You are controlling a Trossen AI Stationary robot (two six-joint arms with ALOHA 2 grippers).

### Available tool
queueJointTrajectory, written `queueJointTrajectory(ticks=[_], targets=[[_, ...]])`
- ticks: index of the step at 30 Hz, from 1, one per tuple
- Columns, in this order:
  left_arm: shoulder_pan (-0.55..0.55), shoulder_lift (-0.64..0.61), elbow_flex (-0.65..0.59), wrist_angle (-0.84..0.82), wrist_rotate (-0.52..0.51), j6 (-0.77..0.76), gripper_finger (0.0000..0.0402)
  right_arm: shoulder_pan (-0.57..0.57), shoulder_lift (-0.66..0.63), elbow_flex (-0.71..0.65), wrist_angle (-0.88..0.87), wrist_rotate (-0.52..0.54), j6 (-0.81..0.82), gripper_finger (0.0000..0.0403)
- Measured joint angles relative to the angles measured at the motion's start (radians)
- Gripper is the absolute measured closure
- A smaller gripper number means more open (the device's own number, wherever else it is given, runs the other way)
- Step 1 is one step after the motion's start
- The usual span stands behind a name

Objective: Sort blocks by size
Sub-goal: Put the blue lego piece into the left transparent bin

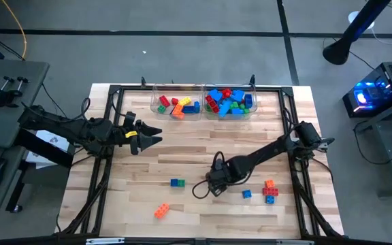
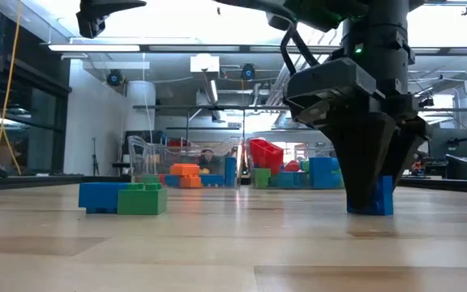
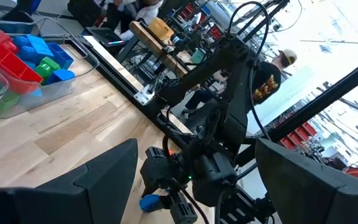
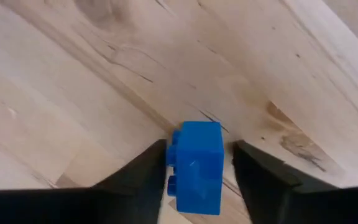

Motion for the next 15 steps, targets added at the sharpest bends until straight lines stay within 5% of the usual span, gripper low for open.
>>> queueJointTrajectory(ticks=[3, 7, 12, 15], targets=[[0.000, 0.000, 0.000, 0.004, 0.000, 0.000, 0.0092, 0.000, -0.009, 0.000, -0.004, -0.001, 0.005, 0.0317], [0.000, -0.008, 0.000, 0.114, 0.002, 0.035, 0.0092, -0.037, -0.058, 0.047, 0.008, 0.023, -0.090, 0.0316], [0.000, -0.018, 0.000, 0.268, 0.003, 0.168, 0.0092, -0.184, -0.083, 0.192, 0.039, 0.227, -0.299, 0.0316], [0.000, -0.019, 0.000, 0.310, 0.002, 0.192, 0.0092, -0.308, -0.083, 0.237, 0.211, 0.290, -0.416, 0.0316]])
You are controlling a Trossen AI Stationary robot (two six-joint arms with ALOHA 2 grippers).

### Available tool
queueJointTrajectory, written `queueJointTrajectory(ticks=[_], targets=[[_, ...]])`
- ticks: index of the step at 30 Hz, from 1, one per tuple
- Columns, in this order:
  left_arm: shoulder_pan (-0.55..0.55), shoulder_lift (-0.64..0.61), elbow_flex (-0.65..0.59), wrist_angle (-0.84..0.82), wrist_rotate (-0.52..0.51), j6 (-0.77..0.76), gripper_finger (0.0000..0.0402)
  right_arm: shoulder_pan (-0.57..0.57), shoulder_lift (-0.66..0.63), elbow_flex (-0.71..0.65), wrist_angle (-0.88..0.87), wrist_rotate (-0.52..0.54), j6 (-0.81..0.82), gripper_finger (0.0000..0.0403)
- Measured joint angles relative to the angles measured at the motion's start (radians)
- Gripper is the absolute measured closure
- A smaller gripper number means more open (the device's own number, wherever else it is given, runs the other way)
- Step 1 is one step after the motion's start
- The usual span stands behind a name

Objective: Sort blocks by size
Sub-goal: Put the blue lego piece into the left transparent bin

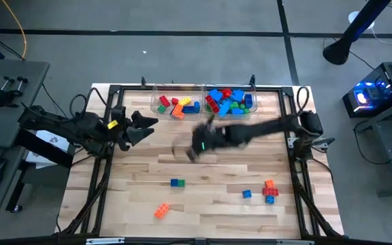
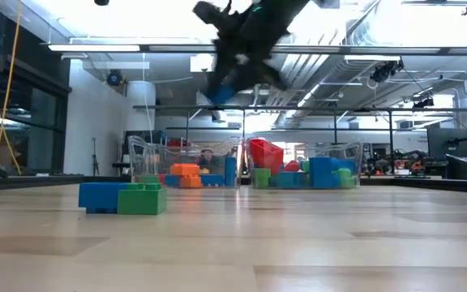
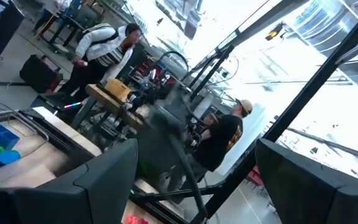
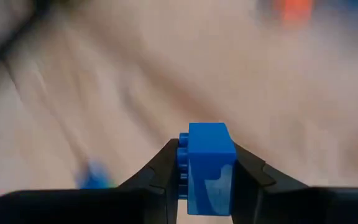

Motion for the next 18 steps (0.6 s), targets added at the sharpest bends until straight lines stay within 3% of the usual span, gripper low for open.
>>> queueJointTrajectory(ticks=[7, 12, 18], targets=[[0.000, 0.001, 0.000, 0.012, -0.001, -0.019, 0.0092, -0.280, 0.000, 0.010, 0.288, 0.081, -0.107, 0.0300], [0.000, 0.001, 0.000, 0.012, -0.001, -0.025, 0.0092, -0.389, 0.001, 0.010, 0.298, -0.065, -0.089, 0.0231], [0.000, 0.001, 0.000, 0.012, -0.004, -0.025, 0.0092, -0.397, 0.000, 0.014, 0.292, -0.178, -0.120, 0.0158]])
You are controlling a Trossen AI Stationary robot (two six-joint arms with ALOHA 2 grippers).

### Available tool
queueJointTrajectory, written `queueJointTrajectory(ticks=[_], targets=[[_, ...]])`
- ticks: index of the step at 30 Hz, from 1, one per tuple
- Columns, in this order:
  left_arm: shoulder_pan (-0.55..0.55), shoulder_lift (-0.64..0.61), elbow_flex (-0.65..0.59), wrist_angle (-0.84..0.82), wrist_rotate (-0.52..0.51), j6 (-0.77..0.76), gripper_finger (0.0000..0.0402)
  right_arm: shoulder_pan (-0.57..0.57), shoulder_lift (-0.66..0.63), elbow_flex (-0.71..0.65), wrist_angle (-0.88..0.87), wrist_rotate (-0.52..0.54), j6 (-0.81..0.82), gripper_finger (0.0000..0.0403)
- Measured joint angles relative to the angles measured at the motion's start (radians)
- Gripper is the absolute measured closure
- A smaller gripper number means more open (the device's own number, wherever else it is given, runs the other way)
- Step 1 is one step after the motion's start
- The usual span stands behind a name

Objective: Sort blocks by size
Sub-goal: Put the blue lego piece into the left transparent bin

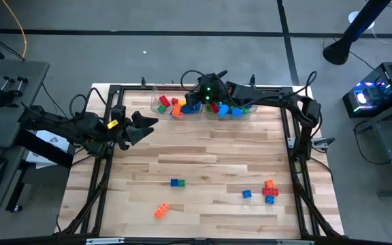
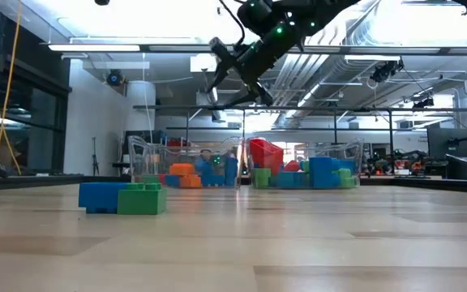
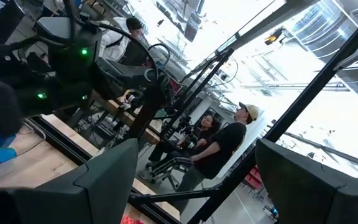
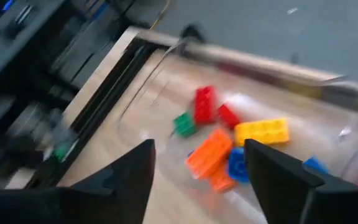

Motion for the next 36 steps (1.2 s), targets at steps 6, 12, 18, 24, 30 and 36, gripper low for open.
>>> queueJointTrajectory(ticks=[6, 12, 18, 24, 30, 36], targets=[[0.000, 0.001, 0.000, -0.043, 0.000, 0.000, 0.0092, 0.062, -0.082, 0.008, -0.186, -0.231, -0.125, 0.0143], [0.003, 0.064, 0.000, -0.242, 0.011, -0.096, 0.0092, 0.270, -0.155, -0.053, -0.548, -0.112, -0.164, 0.0142], [0.031, 0.319, 0.091, -0.689, 0.228, -0.009, 0.0092, 0.484, -0.223, -0.223, -0.643, 0.048, 0.063, 0.0142], [-0.036, 0.595, 0.177, -0.861, 0.254, 0.335, 0.0092, 0.636, -0.312, -0.424, -0.631, 0.077, 0.417, 0.0142], [-0.110, 0.774, 0.178, -0.662, 0.218, 0.371, 0.0092, 0.727, -0.357, -0.553, -0.576, 0.080, 0.646, 0.0142], [-0.193, 0.856, 0.179, -0.557, 0.177, 0.291, 0.0092, 0.772, -0.355, -0.595, -0.533, 0.077, 0.705, 0.0142]])
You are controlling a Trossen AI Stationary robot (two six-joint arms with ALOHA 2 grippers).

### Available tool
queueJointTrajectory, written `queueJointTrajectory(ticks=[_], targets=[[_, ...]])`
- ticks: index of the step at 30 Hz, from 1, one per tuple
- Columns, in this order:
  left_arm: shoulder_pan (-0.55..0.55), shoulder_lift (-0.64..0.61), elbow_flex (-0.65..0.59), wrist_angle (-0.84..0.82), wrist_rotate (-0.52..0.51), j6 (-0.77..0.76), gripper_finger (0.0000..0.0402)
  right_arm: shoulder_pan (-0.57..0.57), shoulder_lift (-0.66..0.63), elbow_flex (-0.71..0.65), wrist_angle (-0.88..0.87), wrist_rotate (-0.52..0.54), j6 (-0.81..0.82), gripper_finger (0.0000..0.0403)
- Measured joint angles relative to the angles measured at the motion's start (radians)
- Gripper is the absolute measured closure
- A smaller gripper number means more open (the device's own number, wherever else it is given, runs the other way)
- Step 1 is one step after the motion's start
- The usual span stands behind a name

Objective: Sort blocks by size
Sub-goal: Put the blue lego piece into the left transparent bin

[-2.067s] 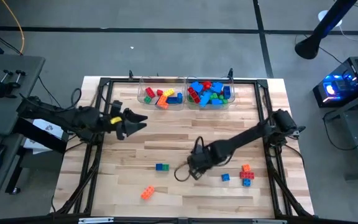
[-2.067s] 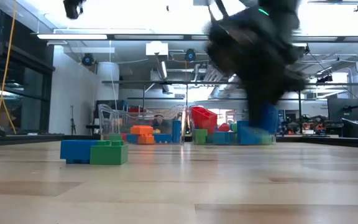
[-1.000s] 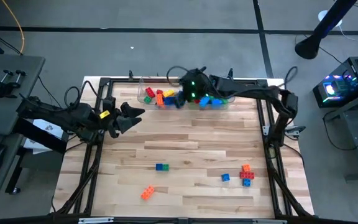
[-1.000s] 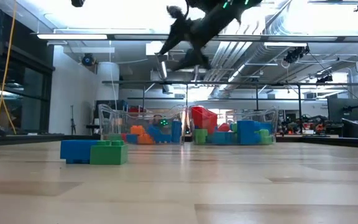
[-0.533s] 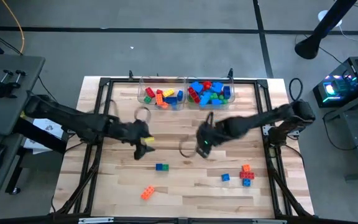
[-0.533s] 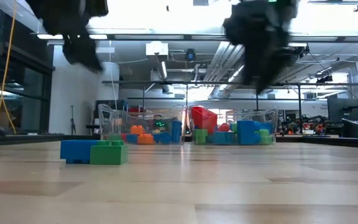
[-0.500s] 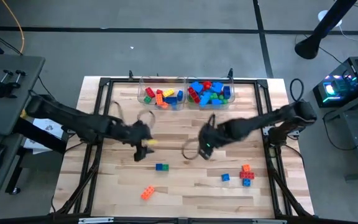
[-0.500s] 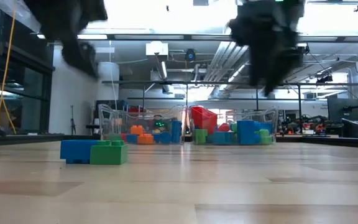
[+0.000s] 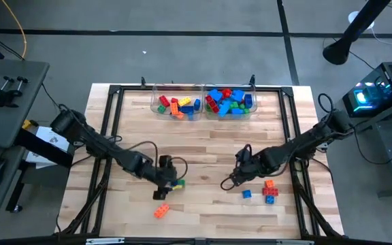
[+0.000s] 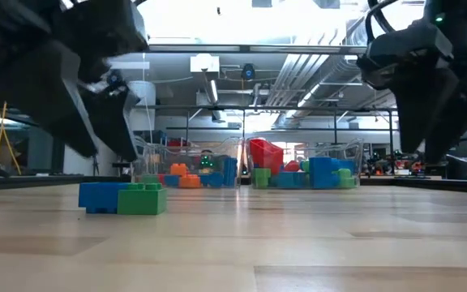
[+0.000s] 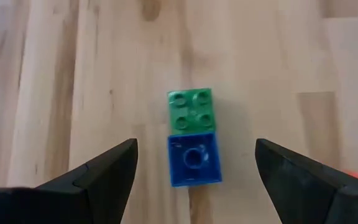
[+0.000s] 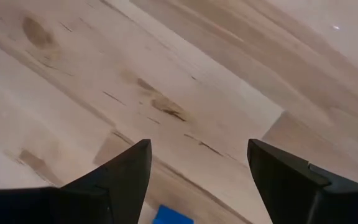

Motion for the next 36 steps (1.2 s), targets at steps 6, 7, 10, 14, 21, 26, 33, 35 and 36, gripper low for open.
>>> queueJointTrajectory(ticks=[6, 7, 10, 14, 21, 26, 33, 35, 36], targets=[[-0.017, 0.085, 0.000, 0.021, -0.059, -0.040, 0.0092, 0.001, 0.000, -0.004, 0.024, 0.008, -0.006, 0.0142], [-0.017, 0.101, 0.000, 0.031, -0.049, -0.039, 0.0092, -0.001, 0.000, -0.004, 0.029, 0.011, -0.012, 0.0142], [-0.017, 0.148, 0.000, 0.065, -0.017, -0.040, 0.0092, -0.001, 0.000, -0.004, 0.028, 0.015, -0.026, 0.0142], [-0.018, 0.178, 0.002, 0.093, -0.020, -0.043, 0.0094, -0.001, 0.000, -0.004, 0.030, 0.023, -0.026, 0.0142], [-0.016, 0.165, 0.003, 0.049, -0.034, -0.100, 0.0244, -0.001, 0.000, -0.004, 0.032, 0.023, -0.026, 0.0142], [0.032, 0.096, -0.001, -0.077, -0.037, -0.067, 0.0308, -0.001, 0.000, -0.004, 0.036, 0.049, -0.013, 0.0142], [0.333, -0.183, -0.002, -0.193, -0.219, 0.157, 0.0308, -0.001, 0.000, -0.004, 0.090, 0.125, -0.007, 0.0142], [0.482, -0.237, -0.002, -0.139, -0.184, 0.221, 0.0308, -0.003, 0.000, -0.004, 0.106, 0.157, 0.012, 0.0142], [0.561, -0.251, -0.001, -0.108, -0.145, 0.245, 0.0308, -0.004, 0.000, -0.004, 0.109, 0.169, 0.024, 0.0142]])
